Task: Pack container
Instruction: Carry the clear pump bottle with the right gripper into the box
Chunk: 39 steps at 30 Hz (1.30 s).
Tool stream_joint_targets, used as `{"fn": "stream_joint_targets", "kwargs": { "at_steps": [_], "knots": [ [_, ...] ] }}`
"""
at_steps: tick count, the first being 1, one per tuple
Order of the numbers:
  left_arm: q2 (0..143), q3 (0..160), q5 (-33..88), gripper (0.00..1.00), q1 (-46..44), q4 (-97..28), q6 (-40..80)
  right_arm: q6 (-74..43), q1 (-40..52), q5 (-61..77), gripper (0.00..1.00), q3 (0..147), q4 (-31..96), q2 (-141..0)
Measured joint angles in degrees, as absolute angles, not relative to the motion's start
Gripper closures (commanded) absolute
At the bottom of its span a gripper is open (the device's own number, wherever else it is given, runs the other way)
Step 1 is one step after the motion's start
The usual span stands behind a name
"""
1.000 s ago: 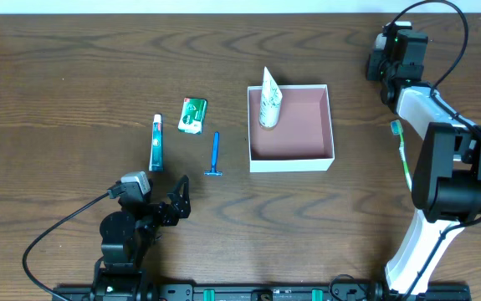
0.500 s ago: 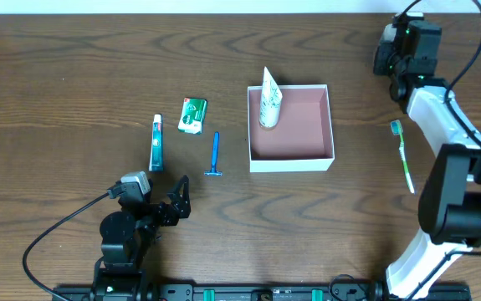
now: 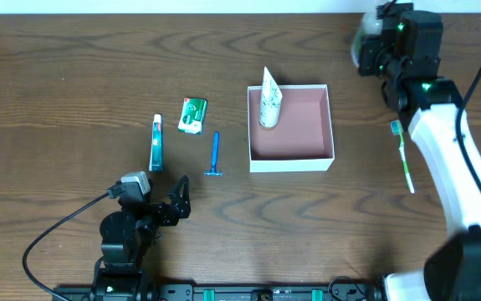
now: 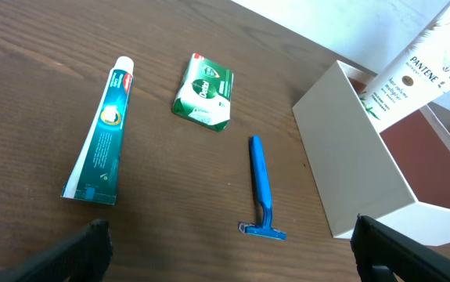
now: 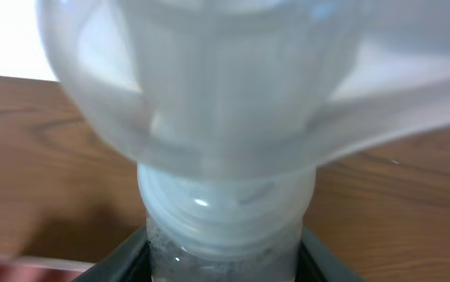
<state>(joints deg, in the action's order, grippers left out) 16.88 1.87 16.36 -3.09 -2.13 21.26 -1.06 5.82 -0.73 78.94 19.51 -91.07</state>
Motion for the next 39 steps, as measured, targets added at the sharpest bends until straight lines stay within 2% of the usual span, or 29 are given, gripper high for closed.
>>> {"fn": "stream_joint_targets", "kwargs": {
  "at_steps": [12, 22, 39],
  "knots": [
    [16.9, 1.9, 16.4, 0.02, -3.1, -2.1, 21.3, -8.0, 12.3, -0.6, 0.66, 78.9, 29.1, -88.3],
    [16.9, 1.9, 16.4, 0.02, -3.1, -2.1, 21.3, -9.2, 18.3, -0.4, 0.66, 78.9, 29.0, -89.1],
    [16.9, 1.9, 16.4, 0.02, -3.1, -2.1, 21.3, -11.8, 19.7, -0.6, 0.65, 78.9, 27.7, -97.2]
  ]
}}
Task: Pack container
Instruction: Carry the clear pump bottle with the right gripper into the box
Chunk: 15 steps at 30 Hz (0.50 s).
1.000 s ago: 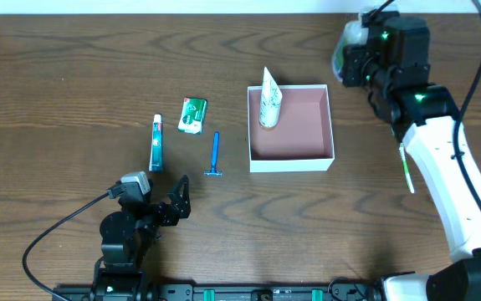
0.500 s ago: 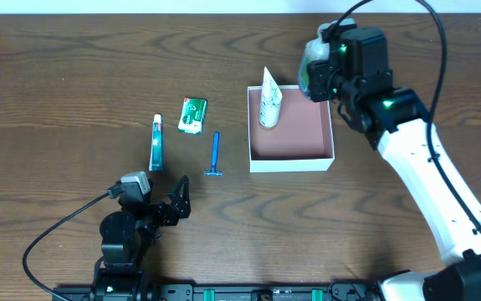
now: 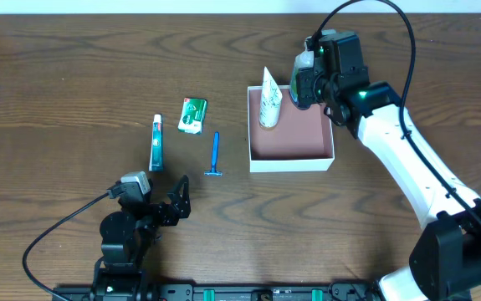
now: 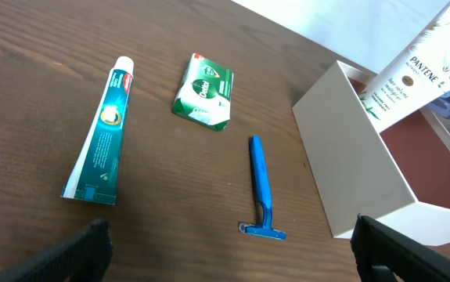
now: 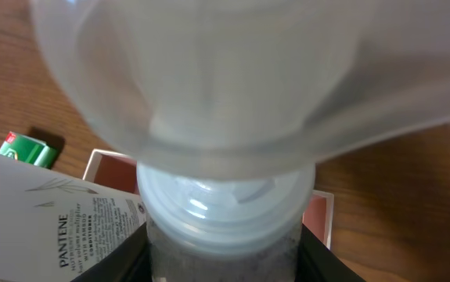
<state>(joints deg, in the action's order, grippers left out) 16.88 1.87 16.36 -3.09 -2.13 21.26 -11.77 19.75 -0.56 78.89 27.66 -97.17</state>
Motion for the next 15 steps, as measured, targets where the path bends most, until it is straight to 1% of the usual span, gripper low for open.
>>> {"fn": "stream_joint_targets", "kwargs": {
  "at_steps": [15],
  "knots": [
    [16.9, 1.9, 16.4, 0.02, -3.1, -2.1, 21.3, -13.4, 20.9, -0.4, 0.65, 78.9, 32.0, -97.2]
  ]
}}
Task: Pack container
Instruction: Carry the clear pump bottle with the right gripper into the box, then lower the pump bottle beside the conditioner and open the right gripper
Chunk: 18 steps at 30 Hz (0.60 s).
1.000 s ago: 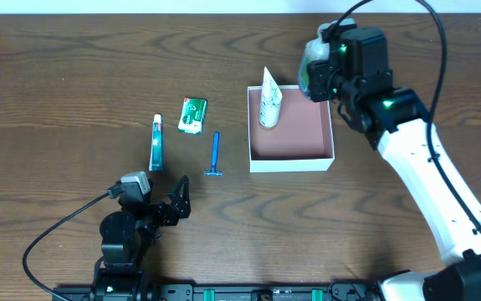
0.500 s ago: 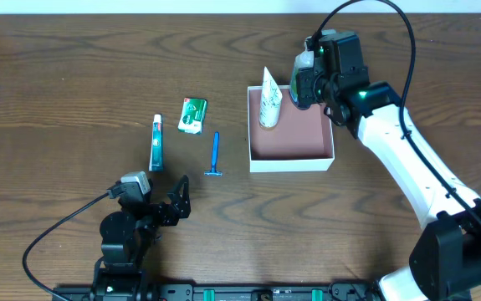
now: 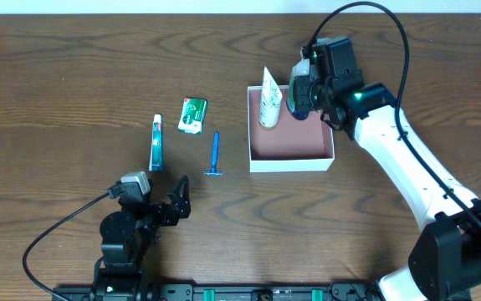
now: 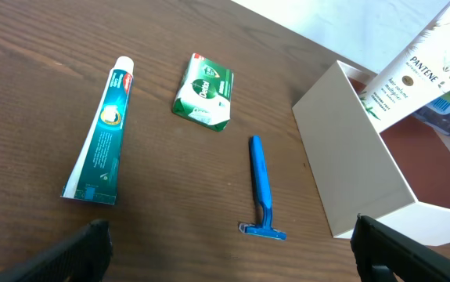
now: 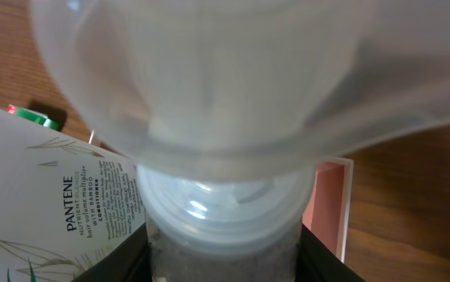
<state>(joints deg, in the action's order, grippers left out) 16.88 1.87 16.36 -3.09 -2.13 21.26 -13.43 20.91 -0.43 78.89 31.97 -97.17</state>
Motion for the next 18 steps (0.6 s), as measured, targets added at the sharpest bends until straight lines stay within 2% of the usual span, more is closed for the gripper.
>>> {"fn": "stream_joint_targets", "kwargs": {
  "at_steps": [18],
  "knots": [
    [16.9, 1.9, 16.4, 0.02, -3.1, -2.1, 21.3, -14.0, 21.8, -0.4, 0.63, 78.9, 31.9, -101.3]
  ]
}}
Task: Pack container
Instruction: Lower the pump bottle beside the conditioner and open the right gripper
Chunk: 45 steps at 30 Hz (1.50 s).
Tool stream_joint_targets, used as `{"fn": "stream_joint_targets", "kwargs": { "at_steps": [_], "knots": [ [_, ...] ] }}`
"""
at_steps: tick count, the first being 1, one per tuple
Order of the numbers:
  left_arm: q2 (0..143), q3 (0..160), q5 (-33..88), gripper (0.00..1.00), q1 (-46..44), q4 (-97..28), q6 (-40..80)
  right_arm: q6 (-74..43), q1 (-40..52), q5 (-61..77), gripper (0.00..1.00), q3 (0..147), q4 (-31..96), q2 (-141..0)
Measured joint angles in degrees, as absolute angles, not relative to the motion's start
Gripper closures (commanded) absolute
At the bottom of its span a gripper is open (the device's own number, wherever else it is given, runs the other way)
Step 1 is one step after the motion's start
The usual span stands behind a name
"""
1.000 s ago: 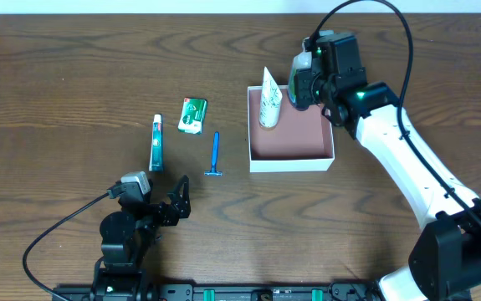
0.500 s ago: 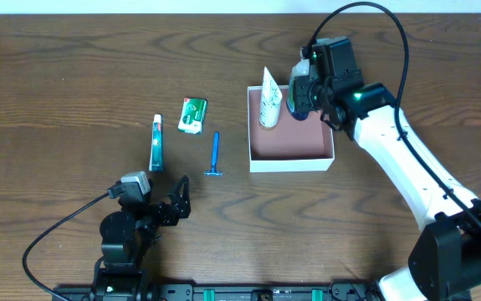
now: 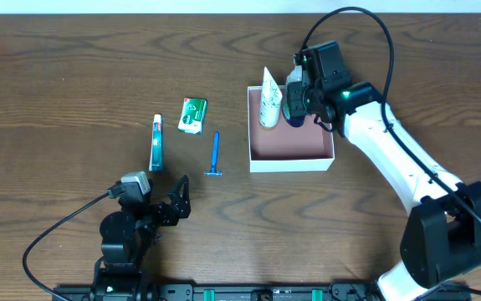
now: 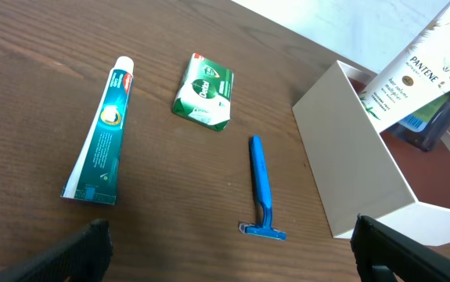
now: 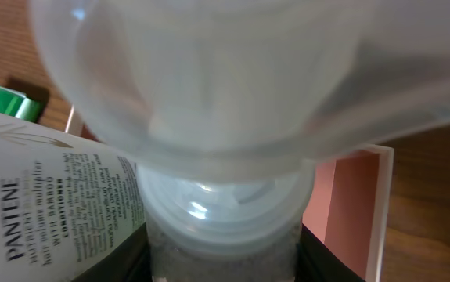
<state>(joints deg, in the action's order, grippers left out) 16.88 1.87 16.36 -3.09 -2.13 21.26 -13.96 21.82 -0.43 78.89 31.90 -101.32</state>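
Observation:
The white box with a pink inside (image 3: 291, 163) stands right of centre, and a white Pantene tube (image 3: 268, 99) leans in its far left corner. My right gripper (image 3: 305, 94) is shut on a dark bottle with a clear cap (image 3: 295, 109), holding it inside the box right beside the tube. The cap (image 5: 225, 94) fills the right wrist view, with the tube (image 5: 45, 196) at its left. The bottle (image 4: 432, 121) also shows in the left wrist view. My left gripper (image 4: 226, 247) rests open at the near left, with nothing between its fingers.
On the table left of the box lie a green toothpaste tube (image 3: 156, 142), a green soap packet (image 3: 193, 115) and a blue razor (image 3: 215, 155). The razor (image 4: 262, 188) is nearest the box's white wall (image 4: 350, 149).
My right gripper has moved the bottle a little left and lower into the box, closer against the Pantene tube. The left arm and the loose items are unchanged.
My right gripper first held the bottle at the far right of the table, well clear of the box. Then it was at the box's far edge, then over its far left part, and now the bottle is down beside the tube. The left gripper stayed put.

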Motion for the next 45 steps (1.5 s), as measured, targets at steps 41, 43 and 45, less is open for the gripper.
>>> {"fn": "stream_joint_targets", "kwargs": {
  "at_steps": [41, 43, 45],
  "knots": [
    [16.9, 1.9, 16.4, 0.02, -3.1, -2.1, 21.3, -14.1, 22.0, -1.3, 0.59, 77.6, 29.9, -101.4],
    [16.9, 1.9, 16.4, 0.02, -3.1, -2.1, 21.3, -14.1, 22.0, -1.5, 0.59, 76.8, 29.7, -101.4],
    [16.9, 1.9, 16.4, 0.02, -3.1, -2.1, 21.3, -14.2, 22.0, -1.8, 0.59, 76.1, 29.8, -101.4]
  ]
}}
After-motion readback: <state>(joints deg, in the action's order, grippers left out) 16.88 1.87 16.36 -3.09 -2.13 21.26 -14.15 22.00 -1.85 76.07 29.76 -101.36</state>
